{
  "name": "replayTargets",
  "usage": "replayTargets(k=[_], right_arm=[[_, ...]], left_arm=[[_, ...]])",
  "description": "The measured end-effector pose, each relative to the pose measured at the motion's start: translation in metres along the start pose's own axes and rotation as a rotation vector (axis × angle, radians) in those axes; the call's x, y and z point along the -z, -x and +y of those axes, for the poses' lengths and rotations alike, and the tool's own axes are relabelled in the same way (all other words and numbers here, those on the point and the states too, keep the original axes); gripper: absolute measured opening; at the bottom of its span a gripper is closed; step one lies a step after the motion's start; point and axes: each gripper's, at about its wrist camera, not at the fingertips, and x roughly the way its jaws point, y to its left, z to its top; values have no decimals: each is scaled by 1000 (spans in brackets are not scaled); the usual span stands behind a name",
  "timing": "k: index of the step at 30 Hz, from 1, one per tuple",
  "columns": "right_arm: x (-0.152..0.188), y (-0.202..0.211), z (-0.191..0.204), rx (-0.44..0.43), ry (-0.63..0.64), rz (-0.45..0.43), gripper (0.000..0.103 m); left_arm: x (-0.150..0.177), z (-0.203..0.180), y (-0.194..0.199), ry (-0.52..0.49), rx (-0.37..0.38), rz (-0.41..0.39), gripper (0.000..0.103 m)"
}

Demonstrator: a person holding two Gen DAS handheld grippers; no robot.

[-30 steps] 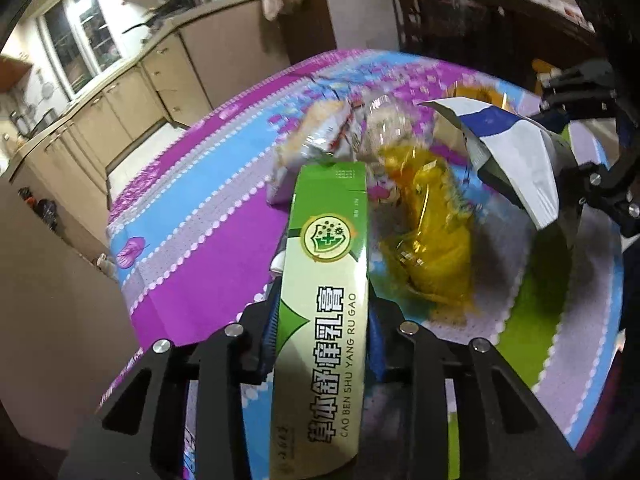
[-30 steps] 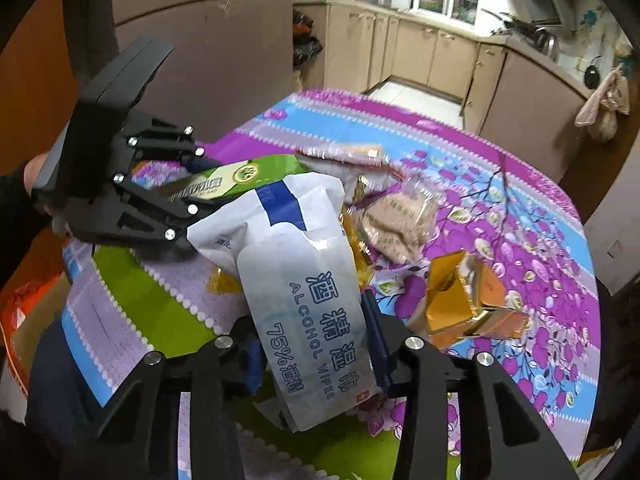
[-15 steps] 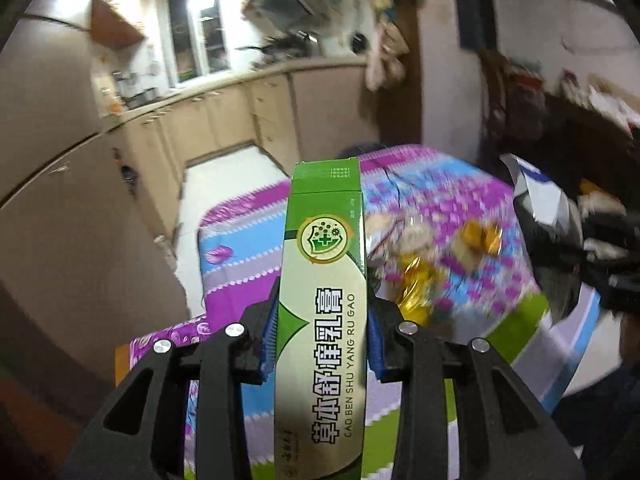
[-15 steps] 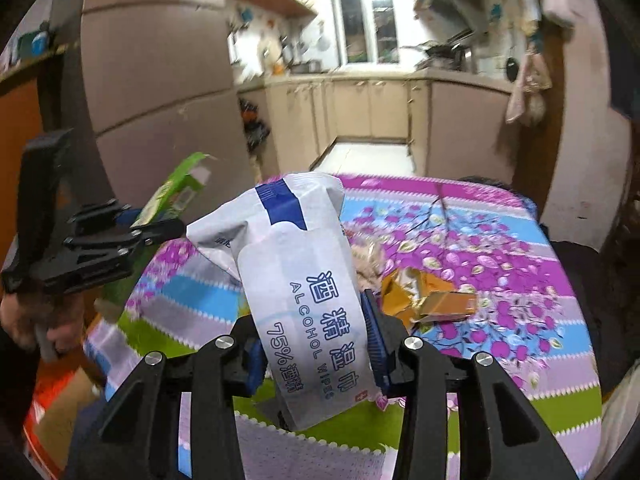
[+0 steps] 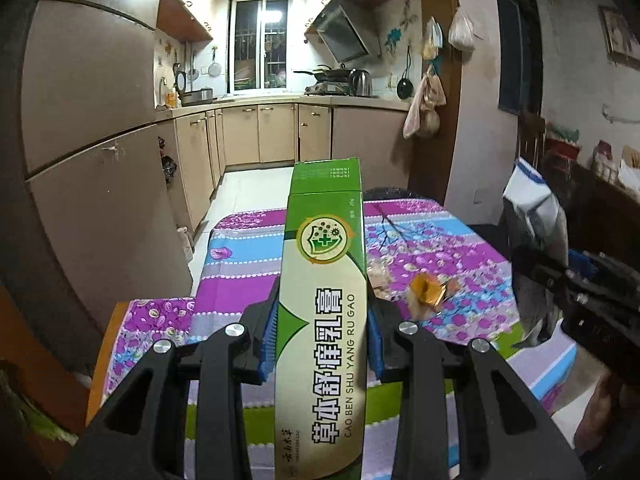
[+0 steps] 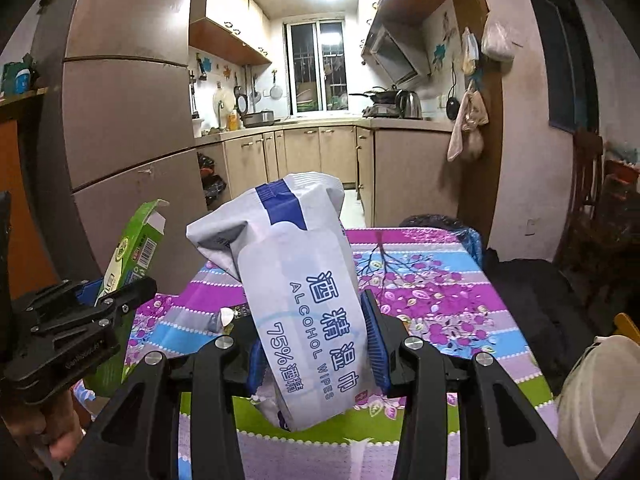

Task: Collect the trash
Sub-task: 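Lift the green box and wipes pack with both tools off the table, then carry the green box and wipes pack with both tools over the white basin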

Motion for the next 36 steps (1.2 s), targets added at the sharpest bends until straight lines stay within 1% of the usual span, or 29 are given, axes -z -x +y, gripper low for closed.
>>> replayTargets(k=[2, 9, 14, 18, 21, 24, 28, 30, 32, 33, 36], right_arm=[[1, 6, -2, 4, 0, -2, 42], [-2, 26, -15, 30, -18, -19, 42], [-4, 47, -36, 74, -41, -35, 42], [-6, 69, -65, 130, -62, -48, 42], [-9, 88, -93, 187, -75, -59, 42], [-11, 107, -129, 245, -105, -56, 42], [-8, 132, -185, 325, -145, -41, 42], [-7, 146, -218, 367, -170, -25, 42], [-5, 159, -252, 399, -201, -1, 42], [-2, 168, -276, 426, -221, 25, 42], [8, 180, -328, 466, -269, 96, 42]], left_arm=[[-3, -6, 4, -8, -6, -15, 33], [-15, -20, 12, -12, 14, -36, 33], [-26, -46, 13, -25, 56, -51, 33], [-35, -79, 9, -47, 112, -52, 33], [-40, -109, 5, -77, 156, -48, 33], [-42, -140, 1, -111, 200, -40, 33], [-43, -196, -6, -175, 292, -14, 33], [-44, -222, -11, -206, 336, 5, 33], [-42, -259, -16, -255, 400, 30, 33], [-41, -270, -17, -268, 417, 40, 33], [-37, -317, -24, -319, 486, 86, 33]])
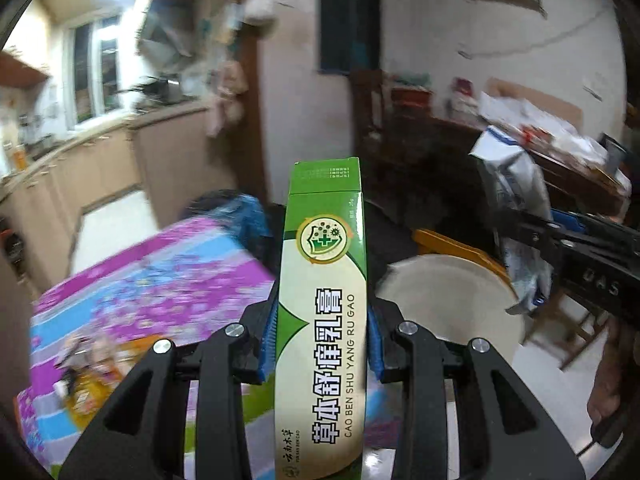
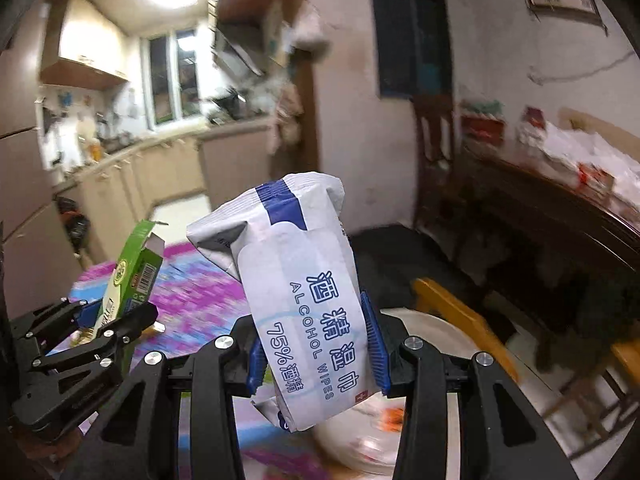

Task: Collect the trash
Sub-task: 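Carry the green box and wipes pack with both tools over the white basin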

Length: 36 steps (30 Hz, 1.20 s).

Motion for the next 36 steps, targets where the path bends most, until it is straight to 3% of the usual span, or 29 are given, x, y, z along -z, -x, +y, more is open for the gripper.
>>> replayTargets(k=[8, 16, 23, 36], right_arm=[[13, -72, -115, 36, -122, 244, 42], [38, -128, -138, 35, -168, 340, 42], [51, -147, -124, 34, -184, 368, 42], [56, -148, -112, 35, -180, 369, 43]], left_arm=[[-13, -87, -86, -70, 171, 198, 33], [10, -111, -148, -85, 160, 340, 33], [22, -110, -160, -67, 159, 358, 33], [9, -112, -164, -31, 180, 324, 33]])
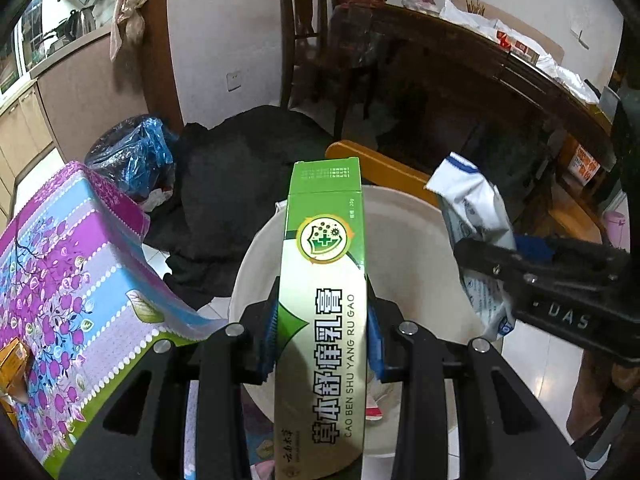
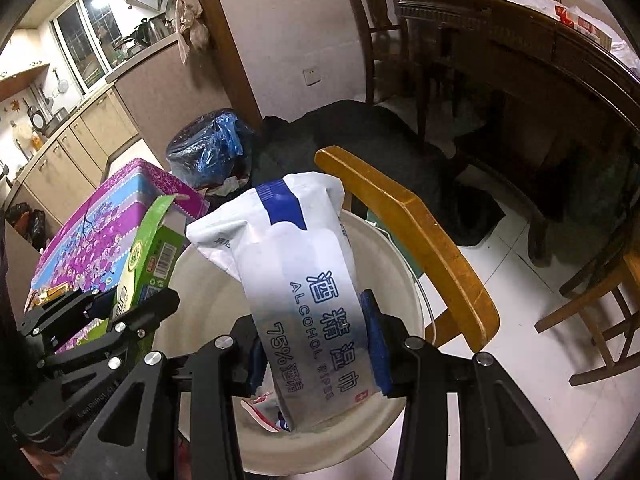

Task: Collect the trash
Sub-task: 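Carry the green box and wipes pack with both tools over the white basin, then open both tools to drop the green box and wipes pack into the basin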

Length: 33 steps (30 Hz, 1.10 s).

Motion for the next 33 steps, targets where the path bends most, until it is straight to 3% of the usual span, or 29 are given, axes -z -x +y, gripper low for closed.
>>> replayTargets(k=[10, 33], right_arm=[[0, -2, -2, 0, -2, 1, 43], [0, -5, -3, 12, -8, 8, 43]], left_arm=[[-8, 1, -3, 33, 17, -23, 33], [-7, -8, -12, 15, 33, 18, 34]])
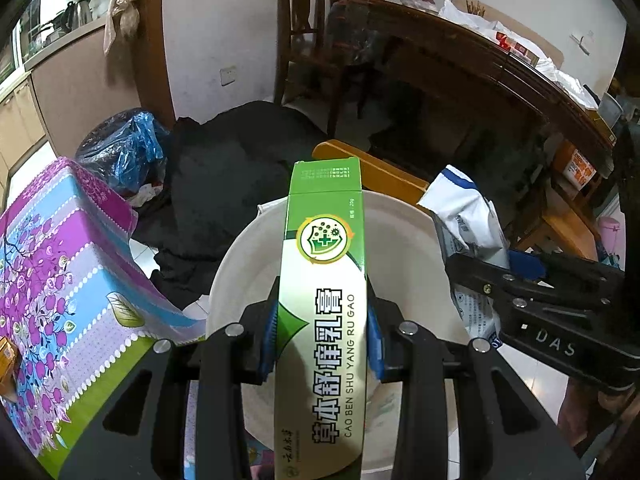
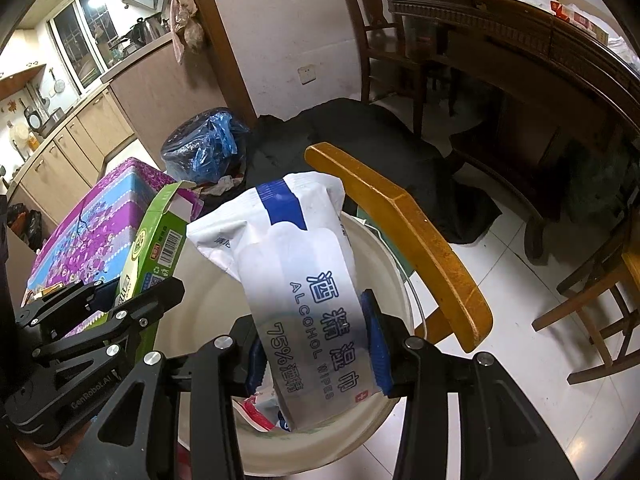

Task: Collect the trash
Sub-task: 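Open both tools to drop the green box and wipes pack into the basin, then move both open tools back over the trash on the table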

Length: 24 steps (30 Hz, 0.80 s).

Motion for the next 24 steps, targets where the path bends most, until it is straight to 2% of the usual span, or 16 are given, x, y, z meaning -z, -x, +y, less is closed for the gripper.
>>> replayTargets(k=[3, 5, 7, 24], right_arm=[[2, -3, -1, -4, -1, 13, 45], [3, -4, -3, -4, -6, 10, 52], [3, -3, -5, -6, -16, 3, 54], [8, 13, -13, -16, -23, -30, 55]], left_arm=[[1, -3, -2, -13, -3, 9, 37], [2, -2, -3, -6, -7, 11, 51], [2, 0, -3, 3, -12, 10, 56], [5, 2, 10, 4, -26, -4, 56]])
